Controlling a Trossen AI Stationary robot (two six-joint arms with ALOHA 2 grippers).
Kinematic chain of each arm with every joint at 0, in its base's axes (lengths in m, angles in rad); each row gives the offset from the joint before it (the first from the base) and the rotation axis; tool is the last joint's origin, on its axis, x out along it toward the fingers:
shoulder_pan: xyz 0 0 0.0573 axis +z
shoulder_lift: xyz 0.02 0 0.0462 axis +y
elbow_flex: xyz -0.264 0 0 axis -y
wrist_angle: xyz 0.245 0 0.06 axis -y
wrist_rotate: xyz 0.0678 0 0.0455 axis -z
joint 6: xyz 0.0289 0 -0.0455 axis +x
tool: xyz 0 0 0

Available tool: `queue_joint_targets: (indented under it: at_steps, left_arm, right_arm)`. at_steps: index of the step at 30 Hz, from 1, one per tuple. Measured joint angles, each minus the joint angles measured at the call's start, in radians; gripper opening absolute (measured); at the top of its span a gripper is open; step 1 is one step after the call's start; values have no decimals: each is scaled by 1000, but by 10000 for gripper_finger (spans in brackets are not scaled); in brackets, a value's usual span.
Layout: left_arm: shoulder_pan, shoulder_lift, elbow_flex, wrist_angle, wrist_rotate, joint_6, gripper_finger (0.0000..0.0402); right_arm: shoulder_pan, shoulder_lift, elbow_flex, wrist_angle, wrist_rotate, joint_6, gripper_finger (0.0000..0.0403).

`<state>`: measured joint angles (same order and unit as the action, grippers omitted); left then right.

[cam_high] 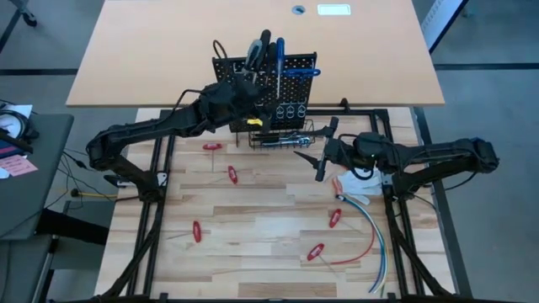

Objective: Hang tools onto peg board
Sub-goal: Adjust the screwdrivers on the pegboard

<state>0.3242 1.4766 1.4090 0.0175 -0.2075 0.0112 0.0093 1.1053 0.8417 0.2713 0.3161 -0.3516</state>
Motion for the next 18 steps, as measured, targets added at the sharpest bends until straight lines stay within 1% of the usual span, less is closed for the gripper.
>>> queue_joint_targets:
  at_steps: [7,12,18]
  left_arm:
    - [-10,-12,1,-31,-39,29,224]
    - [-11,-2,0,-45,-40,29,224]
    - [-10,-4,-69,38,-49,31,224]
  right_arm:
    - [0,0,0,3,0,3,270]
    - [0,1,0,-1,0,3,270]
    - [0,1,0,-2,0,2,270]
